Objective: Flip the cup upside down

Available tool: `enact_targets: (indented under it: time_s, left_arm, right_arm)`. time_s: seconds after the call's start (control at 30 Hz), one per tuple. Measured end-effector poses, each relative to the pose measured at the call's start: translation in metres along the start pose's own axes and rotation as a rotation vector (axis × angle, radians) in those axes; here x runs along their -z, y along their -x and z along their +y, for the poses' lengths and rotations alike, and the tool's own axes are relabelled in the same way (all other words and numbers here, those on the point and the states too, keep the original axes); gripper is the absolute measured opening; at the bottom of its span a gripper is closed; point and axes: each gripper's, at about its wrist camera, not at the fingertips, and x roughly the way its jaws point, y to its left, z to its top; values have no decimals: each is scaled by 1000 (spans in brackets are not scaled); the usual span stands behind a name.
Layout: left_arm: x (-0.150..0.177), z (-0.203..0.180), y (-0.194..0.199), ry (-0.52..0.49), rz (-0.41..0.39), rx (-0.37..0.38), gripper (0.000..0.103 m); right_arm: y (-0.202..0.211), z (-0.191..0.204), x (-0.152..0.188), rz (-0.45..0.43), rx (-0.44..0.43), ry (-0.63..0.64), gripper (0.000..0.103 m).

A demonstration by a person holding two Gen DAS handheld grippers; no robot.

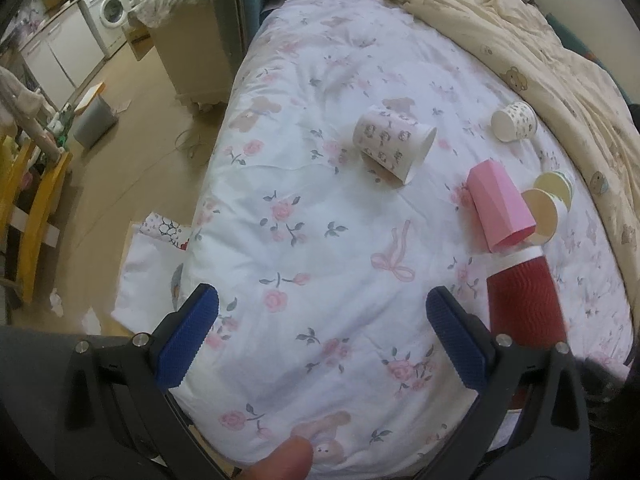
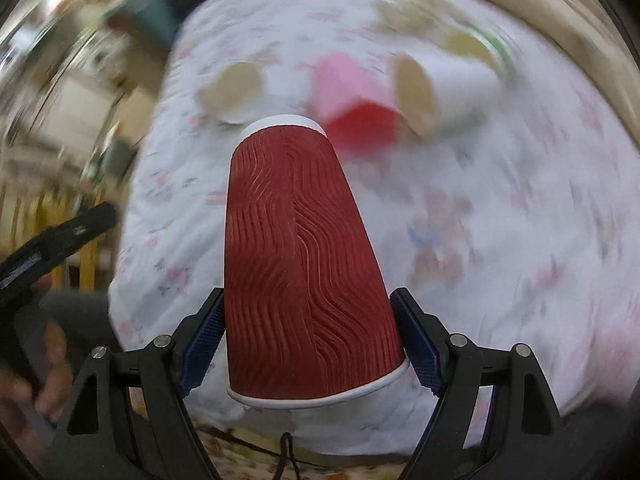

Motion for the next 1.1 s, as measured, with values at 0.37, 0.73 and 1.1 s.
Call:
enact_targets:
  time_s: [0.37, 0.73, 1.1]
  left_arm:
    - [4, -8, -2, -37, 0, -9, 102]
    - [4, -10, 0, -37, 0, 6, 102]
    - [8, -23, 19, -63, -79, 42, 102]
  right_arm:
    - [-33, -5, 15, 62, -21, -151, 86]
    - [-17, -1, 5, 98, -53, -66, 99]
    - [93, -27, -7, -251, 0, -2, 99]
